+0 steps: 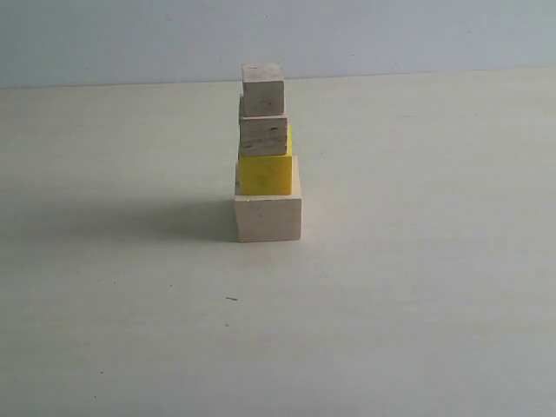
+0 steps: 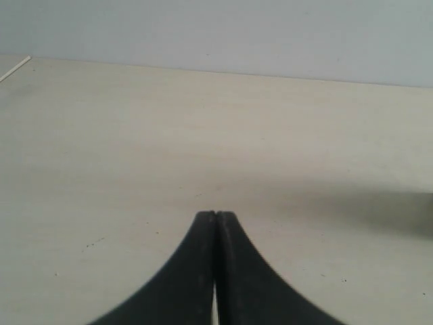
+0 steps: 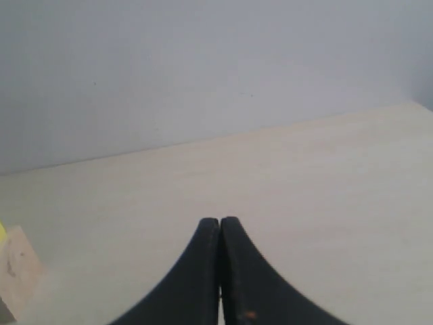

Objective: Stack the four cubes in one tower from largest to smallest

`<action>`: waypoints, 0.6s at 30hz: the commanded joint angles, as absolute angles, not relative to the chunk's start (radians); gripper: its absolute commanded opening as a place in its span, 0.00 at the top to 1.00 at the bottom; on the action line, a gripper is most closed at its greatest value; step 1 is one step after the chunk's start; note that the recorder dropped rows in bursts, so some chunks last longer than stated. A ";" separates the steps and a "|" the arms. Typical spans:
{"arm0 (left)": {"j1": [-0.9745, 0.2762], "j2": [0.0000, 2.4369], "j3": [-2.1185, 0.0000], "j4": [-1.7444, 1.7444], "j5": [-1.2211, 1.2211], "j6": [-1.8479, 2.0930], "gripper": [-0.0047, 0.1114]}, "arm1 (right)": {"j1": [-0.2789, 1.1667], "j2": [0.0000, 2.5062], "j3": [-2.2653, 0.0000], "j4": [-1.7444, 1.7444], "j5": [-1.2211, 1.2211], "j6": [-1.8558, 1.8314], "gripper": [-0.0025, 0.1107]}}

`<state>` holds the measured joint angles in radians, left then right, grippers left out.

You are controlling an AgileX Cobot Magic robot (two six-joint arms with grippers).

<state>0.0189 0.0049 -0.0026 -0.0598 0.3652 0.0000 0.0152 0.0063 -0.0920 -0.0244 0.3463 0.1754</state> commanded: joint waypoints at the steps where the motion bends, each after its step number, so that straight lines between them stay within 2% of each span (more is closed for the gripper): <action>1: 0.025 0.000 0.000 -0.059 0.354 0.000 0.96 | 0.012 0.000 -0.043 -0.035 0.306 0.128 0.98; 18: 0.025 0.000 0.000 -0.059 0.354 0.000 0.96 | 0.012 0.000 0.000 -0.037 0.307 0.113 0.98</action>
